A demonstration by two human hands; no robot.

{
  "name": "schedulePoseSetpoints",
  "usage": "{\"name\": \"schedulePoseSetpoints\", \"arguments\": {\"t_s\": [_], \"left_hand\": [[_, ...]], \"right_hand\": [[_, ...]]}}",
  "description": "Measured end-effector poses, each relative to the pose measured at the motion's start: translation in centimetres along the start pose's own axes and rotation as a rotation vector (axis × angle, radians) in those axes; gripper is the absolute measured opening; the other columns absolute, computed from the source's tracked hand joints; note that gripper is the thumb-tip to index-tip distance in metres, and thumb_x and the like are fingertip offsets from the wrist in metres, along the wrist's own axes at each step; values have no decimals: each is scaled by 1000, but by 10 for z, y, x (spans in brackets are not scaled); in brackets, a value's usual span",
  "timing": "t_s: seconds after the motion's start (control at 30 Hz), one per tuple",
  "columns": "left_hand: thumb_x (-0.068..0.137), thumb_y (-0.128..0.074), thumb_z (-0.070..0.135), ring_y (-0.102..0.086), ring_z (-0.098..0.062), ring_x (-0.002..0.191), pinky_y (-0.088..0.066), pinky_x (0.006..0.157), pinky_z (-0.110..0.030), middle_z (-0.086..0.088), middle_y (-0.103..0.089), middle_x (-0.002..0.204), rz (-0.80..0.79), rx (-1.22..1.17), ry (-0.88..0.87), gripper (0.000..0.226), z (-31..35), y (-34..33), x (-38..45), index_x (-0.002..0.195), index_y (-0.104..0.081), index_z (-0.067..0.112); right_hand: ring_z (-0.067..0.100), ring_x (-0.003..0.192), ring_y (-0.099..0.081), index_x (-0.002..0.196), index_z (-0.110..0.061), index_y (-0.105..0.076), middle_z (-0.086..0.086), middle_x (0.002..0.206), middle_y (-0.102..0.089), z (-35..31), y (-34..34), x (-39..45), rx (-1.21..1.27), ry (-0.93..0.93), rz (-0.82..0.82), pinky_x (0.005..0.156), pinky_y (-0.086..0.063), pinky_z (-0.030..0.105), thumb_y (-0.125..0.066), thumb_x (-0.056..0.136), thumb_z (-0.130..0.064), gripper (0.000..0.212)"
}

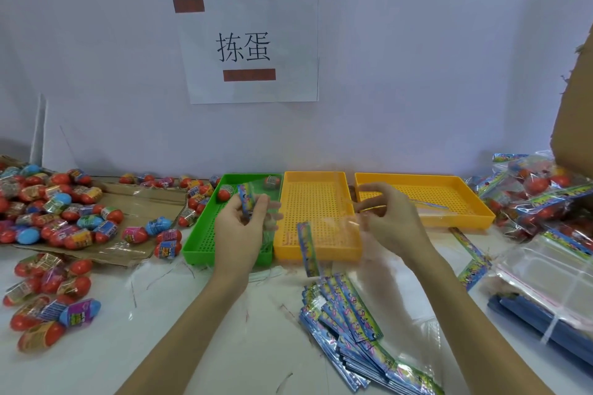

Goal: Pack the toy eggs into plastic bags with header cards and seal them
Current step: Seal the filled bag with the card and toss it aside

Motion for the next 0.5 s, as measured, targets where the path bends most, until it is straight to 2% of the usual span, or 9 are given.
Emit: {"name": "schedulePoseSetpoints", "arguments": {"t_s": [0.07,0.1,0.17,0.2,0.27,0.33,0.37,0.43,0.5], "left_hand": [[108,-54,21,-79,-20,85,-59,59,-21,-2,-81,98,14,-41,-5,14,3,2,1,103,-60,10],[109,-52,21,-79,-20,86,-58,58,-20,-2,-81,100,11,-58,-14,13,5,1,1,104,-59,11],[110,-50,21,-79,-20,88,-57,59,-18,0,-81,101,-14,-64,-51,14,12,-2,0,106,-59,11],[110,-49,21,-79,-19,88,-56,58,-16,1,-81,102,-36,-61,-71,14,15,-4,0,107,-58,10],[111,-47,20,-79,-18,87,-59,61,-19,-2,-81,105,-93,-79,-89,17,20,-9,-1,112,-58,7],[113,-42,20,-78,-29,97,-64,75,-34,-10,-79,109,-173,-148,-88,19,25,-16,-2,114,-57,8],[113,-40,19,-76,-34,102,-64,82,-40,-15,-78,112,-221,-190,-87,21,28,-20,-3,112,-58,10],[113,-39,19,-74,-41,107,-62,86,-44,-21,-76,115,-309,-281,-75,28,34,-27,-6,104,-65,16],[109,-44,22,-72,-45,109,-61,88,-45,-26,-74,117,-356,-352,-27,32,33,-30,-8,94,-72,24]], "right_hand": [[32,124,-56,145,-15,-51,11,137,-59,-3,16,-3,-349,34,187,103,-49,47,-74,84,8,68],[35,136,-46,148,-14,-49,14,148,-50,-14,23,-8,-457,108,290,112,-42,49,-69,83,14,73],[33,145,-39,144,-10,-54,15,155,-46,-44,30,-22,-440,336,460,119,-35,45,-54,84,22,68],[29,142,-44,140,-8,-58,13,150,-51,-56,30,-29,-349,449,487,117,-39,38,-50,88,21,60],[17,124,-61,133,-10,-62,4,133,-65,-71,18,-36,-68,557,390,102,-50,25,-50,99,8,41],[6,118,-63,137,-16,-60,-6,128,-67,-68,-4,-33,189,440,192,94,-54,19,-57,105,-14,32],[3,121,-61,143,-19,-55,-9,132,-64,-61,-19,-30,264,328,86,93,-54,18,-61,103,-28,41],[5,126,-57,153,-27,-43,-11,140,-56,-43,-42,-26,363,113,-75,89,-53,18,-64,90,-54,71],[10,124,-61,154,-30,-40,-11,139,-59,-28,-55,-24,455,-38,-210,96,-52,25,-70,80,-61,86]]}}
Point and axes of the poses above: each hand's wrist, its own x-axis towards the middle knuckle, its own y-axis out of the back of the hand, z = x × y, the point moved 10 cm from there along x, towards the middle knuckle
